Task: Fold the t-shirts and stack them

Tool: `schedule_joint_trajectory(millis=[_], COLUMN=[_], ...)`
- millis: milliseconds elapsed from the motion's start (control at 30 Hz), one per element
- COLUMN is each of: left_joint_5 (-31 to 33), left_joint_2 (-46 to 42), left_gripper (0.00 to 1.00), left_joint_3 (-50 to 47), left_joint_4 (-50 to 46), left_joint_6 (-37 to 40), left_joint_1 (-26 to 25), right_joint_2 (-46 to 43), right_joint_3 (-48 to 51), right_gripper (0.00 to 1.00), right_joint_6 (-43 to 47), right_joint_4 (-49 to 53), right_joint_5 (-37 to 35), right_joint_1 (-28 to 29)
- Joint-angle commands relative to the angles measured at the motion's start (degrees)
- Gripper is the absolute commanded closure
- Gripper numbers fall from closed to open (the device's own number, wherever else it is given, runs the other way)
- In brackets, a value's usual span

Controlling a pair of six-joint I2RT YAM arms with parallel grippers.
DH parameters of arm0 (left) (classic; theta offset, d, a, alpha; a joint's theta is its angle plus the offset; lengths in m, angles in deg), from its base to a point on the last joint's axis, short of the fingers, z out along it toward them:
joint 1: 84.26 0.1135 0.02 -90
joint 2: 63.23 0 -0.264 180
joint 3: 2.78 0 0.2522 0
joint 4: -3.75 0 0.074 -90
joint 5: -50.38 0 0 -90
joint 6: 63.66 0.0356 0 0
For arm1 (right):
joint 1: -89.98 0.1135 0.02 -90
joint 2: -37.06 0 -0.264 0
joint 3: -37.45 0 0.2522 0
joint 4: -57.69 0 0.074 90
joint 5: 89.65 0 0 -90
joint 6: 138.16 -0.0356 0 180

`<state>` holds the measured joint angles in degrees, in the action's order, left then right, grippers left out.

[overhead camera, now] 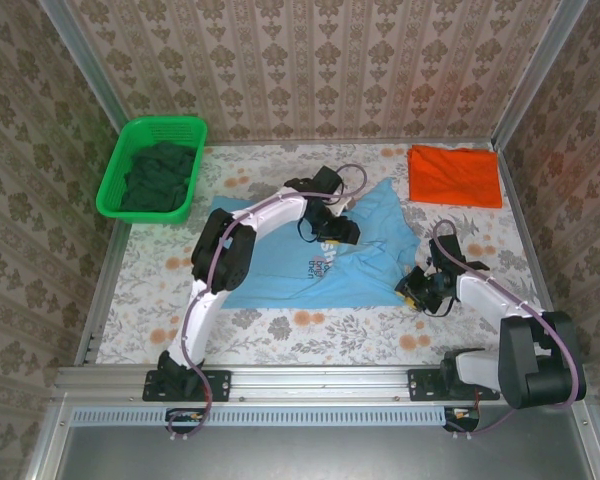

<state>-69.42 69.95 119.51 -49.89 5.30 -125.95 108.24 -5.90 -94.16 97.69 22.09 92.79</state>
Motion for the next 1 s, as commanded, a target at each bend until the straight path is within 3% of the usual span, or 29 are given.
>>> schedule_joint_trajectory(millis=[0,167,267,333,500,533,733,967], left_joint_5=[0.9,2.7,2.1,1.5,1.5,1.4,5.9,17.6], left_joint_2=[0.8,0.7,1.6,1.6,1.3,1.1,-5.3,-16.5], left_gripper=[0.43,0.41,0.48,0.58,0.97,1.00,1.00,1.00], left_joint_3=[0.3,0.0,0.2,-0.2,-1.0,-1.2,-8.8,-25.2], left_joint_4=[-2.1,-2.5,-1.8,-0.8,0.5,0.6,5.5,18.0], left_joint_6=[2.1,3.2,2.6,2.0,1.0,0.9,-0.3,-5.8], left_joint_1=[-0.2,-0.7,-0.9,-0.9,-0.9,-0.9,-0.8,-0.7], right_joint_2=[-1.0,-1.6,-1.7,-1.6,-1.6,-1.5,-0.3,-0.2], right_joint_3=[1.2,1.7,2.0,2.0,2.2,2.1,1.7,1.7], right_gripper=[0.69,0.69,0.69,0.69,0.69,0.69,0.70,0.71], right_joint_6=[1.4,1.5,1.7,1.7,1.7,1.7,1.5,1.5], right_joint_4=[0.5,0.9,0.9,1.1,1.4,1.5,2.8,3.6], right_joint_5=[0.9,0.9,0.8,0.9,0.3,0.2,-0.7,-1.2], right_joint_1=[-0.6,-0.7,-0.9,-1.0,-1.2,-1.4,-2.1,-2.8])
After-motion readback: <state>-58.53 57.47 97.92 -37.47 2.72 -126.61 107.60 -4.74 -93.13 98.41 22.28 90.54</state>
